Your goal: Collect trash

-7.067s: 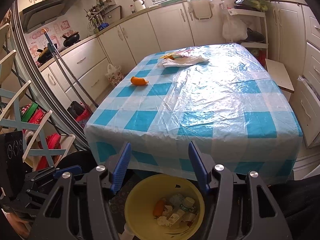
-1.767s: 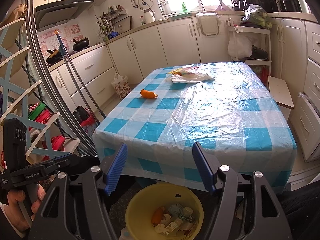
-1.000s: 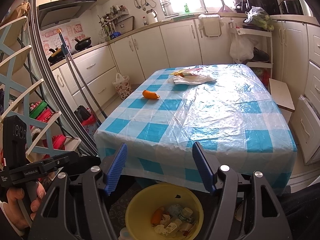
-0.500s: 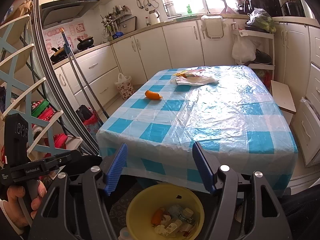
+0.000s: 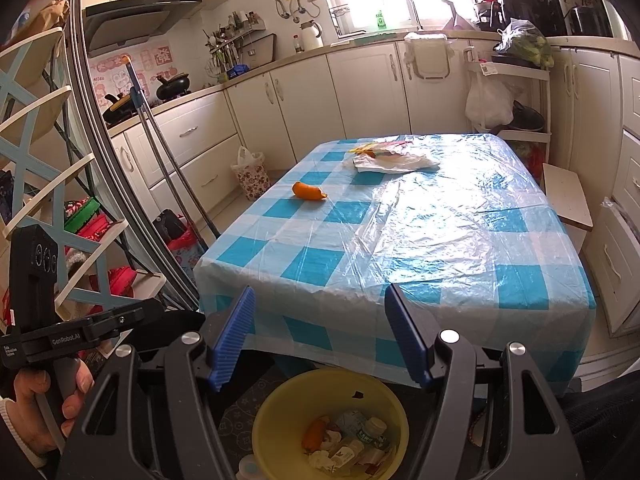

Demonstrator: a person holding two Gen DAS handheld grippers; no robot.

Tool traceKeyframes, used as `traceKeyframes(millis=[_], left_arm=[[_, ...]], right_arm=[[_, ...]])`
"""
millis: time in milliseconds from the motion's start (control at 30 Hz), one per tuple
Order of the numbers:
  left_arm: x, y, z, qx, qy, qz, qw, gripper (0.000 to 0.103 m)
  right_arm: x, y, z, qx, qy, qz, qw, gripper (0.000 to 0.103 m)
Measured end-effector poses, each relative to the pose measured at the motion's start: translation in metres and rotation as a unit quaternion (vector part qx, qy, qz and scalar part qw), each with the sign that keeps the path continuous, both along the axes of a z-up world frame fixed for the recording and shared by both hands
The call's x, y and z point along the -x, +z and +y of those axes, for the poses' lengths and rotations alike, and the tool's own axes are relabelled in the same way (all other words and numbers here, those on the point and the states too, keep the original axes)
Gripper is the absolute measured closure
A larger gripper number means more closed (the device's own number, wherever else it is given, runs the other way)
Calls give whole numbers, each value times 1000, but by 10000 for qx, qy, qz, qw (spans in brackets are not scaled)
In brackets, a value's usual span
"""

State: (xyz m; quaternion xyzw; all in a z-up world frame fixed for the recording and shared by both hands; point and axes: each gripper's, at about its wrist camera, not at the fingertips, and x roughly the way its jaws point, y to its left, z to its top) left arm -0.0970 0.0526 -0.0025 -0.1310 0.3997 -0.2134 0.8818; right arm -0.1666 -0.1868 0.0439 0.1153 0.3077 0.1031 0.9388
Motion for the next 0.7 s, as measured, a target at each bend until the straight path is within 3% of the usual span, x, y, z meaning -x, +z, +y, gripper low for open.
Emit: traceKeyframes(millis=[400,567,700], left_arm=[[-19,13,6,159,117,-65,9998,39],[-44,21,-3,174,56,-89,9998,39],[-86,23,-25,162,5,-41,9999,39]], right_arm=[[-3,7,-7,-318,5,-18,9995,36],[-22,9,-17,-403,-18,81,9992,36],[-53,10,-24,-255,0,203,9995,36]])
